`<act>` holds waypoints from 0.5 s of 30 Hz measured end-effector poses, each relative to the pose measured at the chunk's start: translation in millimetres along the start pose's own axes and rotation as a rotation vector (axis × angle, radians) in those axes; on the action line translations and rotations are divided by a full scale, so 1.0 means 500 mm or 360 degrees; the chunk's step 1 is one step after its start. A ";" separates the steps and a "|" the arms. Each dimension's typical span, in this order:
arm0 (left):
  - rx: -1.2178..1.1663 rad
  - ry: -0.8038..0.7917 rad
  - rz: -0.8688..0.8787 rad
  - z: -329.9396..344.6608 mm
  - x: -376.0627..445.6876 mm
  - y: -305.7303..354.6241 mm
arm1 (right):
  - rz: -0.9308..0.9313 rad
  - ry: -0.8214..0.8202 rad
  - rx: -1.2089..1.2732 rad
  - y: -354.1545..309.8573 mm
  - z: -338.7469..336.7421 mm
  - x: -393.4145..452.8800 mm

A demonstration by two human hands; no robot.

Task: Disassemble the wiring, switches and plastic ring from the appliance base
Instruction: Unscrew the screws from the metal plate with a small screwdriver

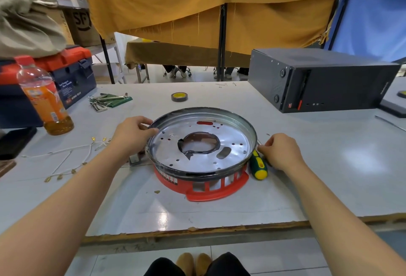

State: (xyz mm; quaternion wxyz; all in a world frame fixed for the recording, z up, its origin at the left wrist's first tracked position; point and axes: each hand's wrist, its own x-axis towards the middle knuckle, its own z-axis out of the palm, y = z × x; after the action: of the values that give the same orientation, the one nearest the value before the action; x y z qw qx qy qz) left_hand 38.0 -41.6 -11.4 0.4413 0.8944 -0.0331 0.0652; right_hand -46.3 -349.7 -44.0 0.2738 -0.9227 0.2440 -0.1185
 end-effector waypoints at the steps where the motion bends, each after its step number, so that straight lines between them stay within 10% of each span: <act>1: 0.0006 0.0011 0.0017 -0.001 -0.001 0.001 | -0.0028 0.0061 0.0057 0.000 -0.001 0.001; 7: 0.0024 -0.0008 0.0008 -0.010 -0.007 0.006 | -0.0184 0.0338 0.0848 -0.029 -0.026 0.009; 15: -0.0020 -0.0027 0.0039 -0.010 -0.015 0.010 | -0.0359 0.0048 0.1637 -0.120 -0.031 0.001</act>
State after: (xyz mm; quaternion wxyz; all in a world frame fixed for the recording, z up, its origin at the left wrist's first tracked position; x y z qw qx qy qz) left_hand 29.7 -40.5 -5.4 0.4458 0.8916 -0.0482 0.0629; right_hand -28.0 -312.8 2.6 0.6733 -0.6878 0.0573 -0.2650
